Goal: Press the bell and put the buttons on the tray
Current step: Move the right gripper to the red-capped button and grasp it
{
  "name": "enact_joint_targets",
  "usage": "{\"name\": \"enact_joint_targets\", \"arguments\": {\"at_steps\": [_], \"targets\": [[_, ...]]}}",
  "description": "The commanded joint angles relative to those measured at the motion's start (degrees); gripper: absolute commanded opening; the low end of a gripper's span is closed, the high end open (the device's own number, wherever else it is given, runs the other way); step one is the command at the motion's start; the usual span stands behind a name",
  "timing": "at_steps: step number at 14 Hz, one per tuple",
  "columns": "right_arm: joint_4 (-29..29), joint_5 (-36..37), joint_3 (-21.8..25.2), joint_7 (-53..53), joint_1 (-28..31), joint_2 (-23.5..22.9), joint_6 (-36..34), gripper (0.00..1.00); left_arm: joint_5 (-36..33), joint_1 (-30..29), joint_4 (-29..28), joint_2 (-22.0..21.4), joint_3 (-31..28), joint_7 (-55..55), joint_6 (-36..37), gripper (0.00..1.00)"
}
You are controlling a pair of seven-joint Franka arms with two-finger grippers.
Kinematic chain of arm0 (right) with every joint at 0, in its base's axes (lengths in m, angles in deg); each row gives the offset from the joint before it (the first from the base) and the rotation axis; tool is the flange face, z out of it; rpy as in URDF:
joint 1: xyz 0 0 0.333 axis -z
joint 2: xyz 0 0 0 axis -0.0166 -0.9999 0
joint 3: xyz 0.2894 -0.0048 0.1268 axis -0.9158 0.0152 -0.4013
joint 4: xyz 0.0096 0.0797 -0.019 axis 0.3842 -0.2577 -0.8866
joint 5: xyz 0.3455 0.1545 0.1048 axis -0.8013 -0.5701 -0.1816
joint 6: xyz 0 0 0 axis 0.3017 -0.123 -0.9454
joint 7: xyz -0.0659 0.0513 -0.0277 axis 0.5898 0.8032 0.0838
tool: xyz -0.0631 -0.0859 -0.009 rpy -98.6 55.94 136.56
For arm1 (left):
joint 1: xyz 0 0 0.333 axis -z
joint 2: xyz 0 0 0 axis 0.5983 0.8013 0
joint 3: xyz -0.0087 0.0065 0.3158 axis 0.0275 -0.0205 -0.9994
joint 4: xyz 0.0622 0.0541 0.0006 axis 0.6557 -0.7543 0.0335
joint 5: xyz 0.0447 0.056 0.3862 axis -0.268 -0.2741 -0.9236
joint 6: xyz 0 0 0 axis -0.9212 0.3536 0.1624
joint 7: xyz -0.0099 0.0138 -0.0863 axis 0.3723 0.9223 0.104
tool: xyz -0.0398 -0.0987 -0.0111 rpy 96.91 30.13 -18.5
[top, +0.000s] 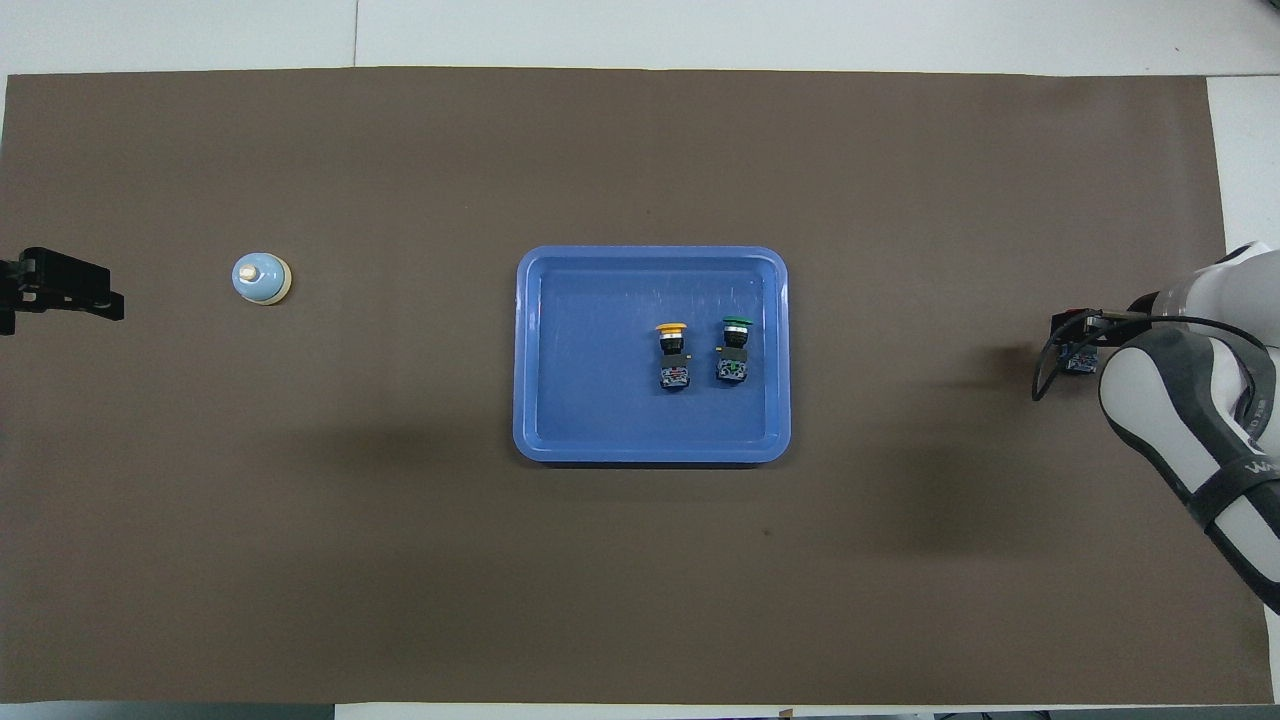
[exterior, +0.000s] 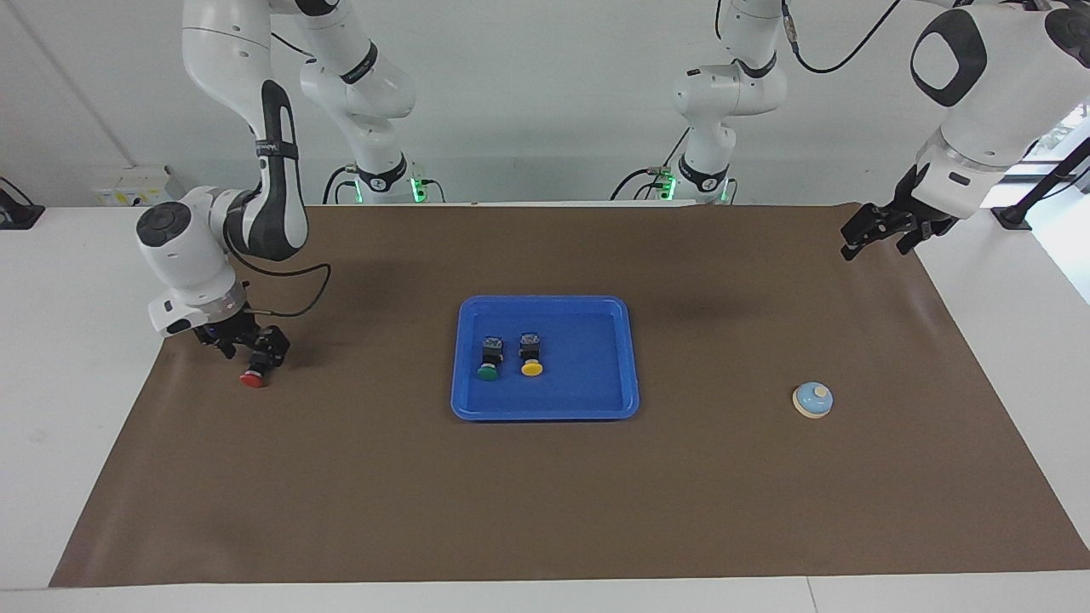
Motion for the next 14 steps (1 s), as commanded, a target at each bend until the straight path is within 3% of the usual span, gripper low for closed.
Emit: {"name": "enact_joint_targets", "arguments": {"at_steps": [1,2,4,5,10,14], "targets": [[-2.29,0.65,-0.92,0.77,1.27,0.78,1.86,0.80,-0.52,0.37,-1.41,-1.37,-0.29,0.37,-0.10,1.00],[-2.29,0.65,-0.84,0.86,1.27,0.78,1.86,0.62,-0.43,0.37,-1.41,-1.37,-0.29,0.37,-0.10,1.00],[-2.29,0.65,-0.92,0.86,1.27,0.87,1.69,0.14,-0.43,0.37,-1.41,-1.37,-0.29,0.37,-0.10,1.00],[-2.20,0.74,-0.92,0.86,1.18,0.87,1.34,0.00,-0.52,0.37,-1.41,-1.37,-0.29,0.37,-0.10,1.00],[0.07,0.65,-1.62,0.33,0.04,1.40,-2.25,0.00,-0.52,0.37,-1.41,-1.46,-0.29,0.37,-0.10,1.00],[9.90,-0.31,-2.15,-7.28,-9.16,0.96,-14.01,0.00,-0.43,0.37,-1.41,-1.37,-0.29,0.37,-0.10,1.00]]}}
